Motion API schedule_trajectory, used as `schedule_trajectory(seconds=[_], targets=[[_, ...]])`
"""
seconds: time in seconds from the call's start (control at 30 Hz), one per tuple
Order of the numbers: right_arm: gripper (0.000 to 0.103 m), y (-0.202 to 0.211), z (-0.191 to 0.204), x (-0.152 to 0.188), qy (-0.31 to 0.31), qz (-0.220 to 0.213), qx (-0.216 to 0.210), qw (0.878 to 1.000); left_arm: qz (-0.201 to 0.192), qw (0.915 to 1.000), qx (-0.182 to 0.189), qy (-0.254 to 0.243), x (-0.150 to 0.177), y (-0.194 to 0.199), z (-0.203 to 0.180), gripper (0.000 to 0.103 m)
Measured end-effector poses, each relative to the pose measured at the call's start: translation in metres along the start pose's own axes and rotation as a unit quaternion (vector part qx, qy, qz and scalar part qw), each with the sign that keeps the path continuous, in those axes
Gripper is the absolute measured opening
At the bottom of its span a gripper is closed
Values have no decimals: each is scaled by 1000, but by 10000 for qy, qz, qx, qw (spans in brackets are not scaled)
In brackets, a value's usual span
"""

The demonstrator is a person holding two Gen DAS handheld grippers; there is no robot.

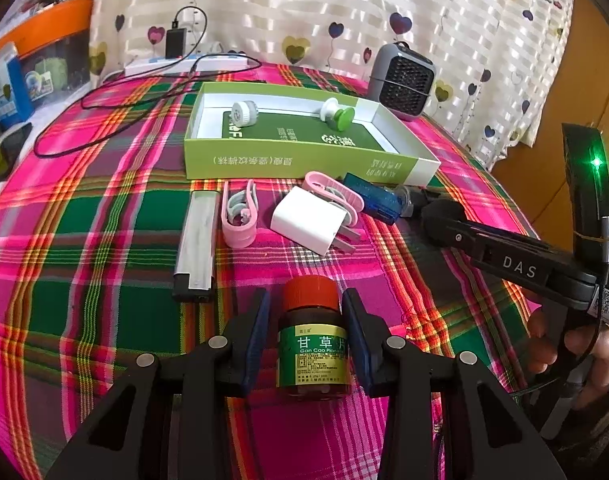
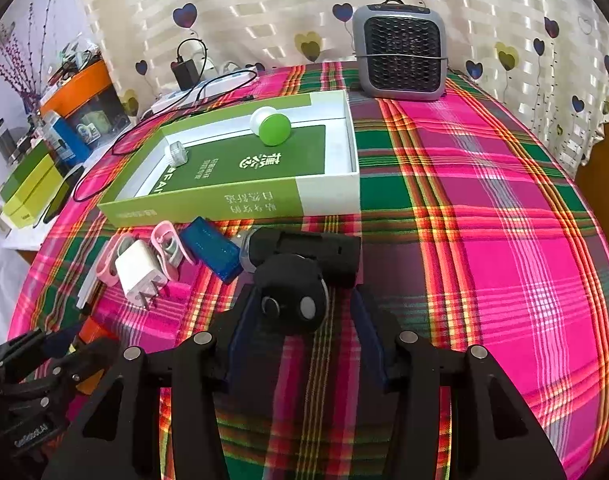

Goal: Organize rigid objects
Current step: 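Grasp the brown orange-capped bottle with the left gripper while the right gripper grasps the black round gadget, then lift and carry the bottle with the left gripper while the right gripper carries the gadget over the tray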

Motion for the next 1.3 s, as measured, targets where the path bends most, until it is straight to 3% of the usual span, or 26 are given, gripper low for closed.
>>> schedule_trajectory(seconds=[0.1, 0.17, 0.33, 1.3], targets=[[47, 3, 2, -1, 49, -86, 15, 10000, 1, 10000, -5, -1, 0, 0, 0, 36], [37, 4, 4, -1, 87, -107, 22, 9999, 2, 10000, -7, -3, 0, 0, 1, 36], [31, 3, 6, 0, 74, -72, -41, 9999, -1, 10000, 1, 2, 0, 0, 0, 36], [30, 7, 8, 3, 5, -118, -171, 9998, -36, 9998, -161, -110, 1, 2, 1, 30]])
Point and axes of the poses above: each gripper's, at about its wrist camera, not at the fingertips, and y roughly against the way its jaws point, z to its left, x to its underside, the point moved 9 cm from there along -y, roughly the way its jaws point, and after that the axes turned 2 degrees about -y, right-handed, at the moved point
